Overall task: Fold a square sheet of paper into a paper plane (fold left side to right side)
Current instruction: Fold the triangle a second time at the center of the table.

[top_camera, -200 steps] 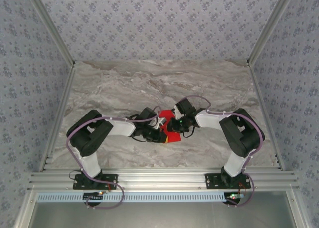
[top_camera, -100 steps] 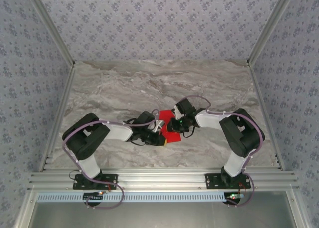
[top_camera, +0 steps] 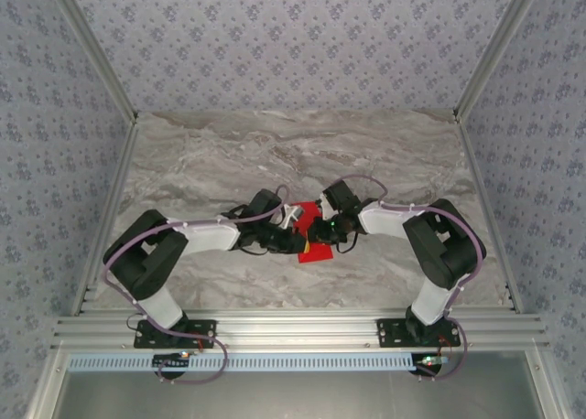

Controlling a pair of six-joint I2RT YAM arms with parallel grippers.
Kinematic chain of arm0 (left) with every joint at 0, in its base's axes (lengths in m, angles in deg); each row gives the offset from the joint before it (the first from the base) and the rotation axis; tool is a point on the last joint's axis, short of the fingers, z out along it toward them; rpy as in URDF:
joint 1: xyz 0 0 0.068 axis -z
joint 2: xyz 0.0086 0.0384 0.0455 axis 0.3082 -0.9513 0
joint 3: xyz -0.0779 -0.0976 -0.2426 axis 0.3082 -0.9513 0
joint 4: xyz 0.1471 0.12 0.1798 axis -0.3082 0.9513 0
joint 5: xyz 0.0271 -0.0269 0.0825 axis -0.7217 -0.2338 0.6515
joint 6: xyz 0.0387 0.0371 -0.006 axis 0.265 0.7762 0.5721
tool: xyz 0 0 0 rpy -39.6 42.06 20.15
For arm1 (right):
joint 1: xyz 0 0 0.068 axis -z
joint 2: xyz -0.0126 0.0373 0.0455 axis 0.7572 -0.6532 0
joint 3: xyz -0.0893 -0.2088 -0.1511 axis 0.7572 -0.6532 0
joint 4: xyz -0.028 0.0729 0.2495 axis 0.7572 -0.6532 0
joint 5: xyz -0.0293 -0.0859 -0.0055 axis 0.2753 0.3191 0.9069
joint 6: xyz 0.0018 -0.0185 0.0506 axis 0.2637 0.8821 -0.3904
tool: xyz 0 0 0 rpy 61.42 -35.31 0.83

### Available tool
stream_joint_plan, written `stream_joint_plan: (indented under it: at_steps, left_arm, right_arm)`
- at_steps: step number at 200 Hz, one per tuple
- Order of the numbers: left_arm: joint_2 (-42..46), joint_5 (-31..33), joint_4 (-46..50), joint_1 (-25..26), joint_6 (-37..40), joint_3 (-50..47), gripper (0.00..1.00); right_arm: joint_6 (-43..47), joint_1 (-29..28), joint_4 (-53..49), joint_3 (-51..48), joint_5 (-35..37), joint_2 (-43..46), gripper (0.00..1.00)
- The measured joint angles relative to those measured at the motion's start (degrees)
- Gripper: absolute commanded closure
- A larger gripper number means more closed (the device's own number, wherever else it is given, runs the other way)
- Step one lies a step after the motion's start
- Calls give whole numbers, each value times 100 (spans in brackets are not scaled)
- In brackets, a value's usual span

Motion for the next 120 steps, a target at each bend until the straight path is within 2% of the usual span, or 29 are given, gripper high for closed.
stream_joint_plan:
  at_steps: [58, 87, 120]
  left_arm:
    - [-474, 72, 197, 85, 87, 31, 98]
    - [-586, 177, 350, 188, 129, 87, 100]
    - [-636, 341, 553, 291, 146, 249, 100]
  right_arm:
    - [0, 0, -2, 4, -24, 2, 87]
    - [13, -7, -52, -17, -2, 111, 95]
    - [4, -85, -133, -138, 52, 472, 97]
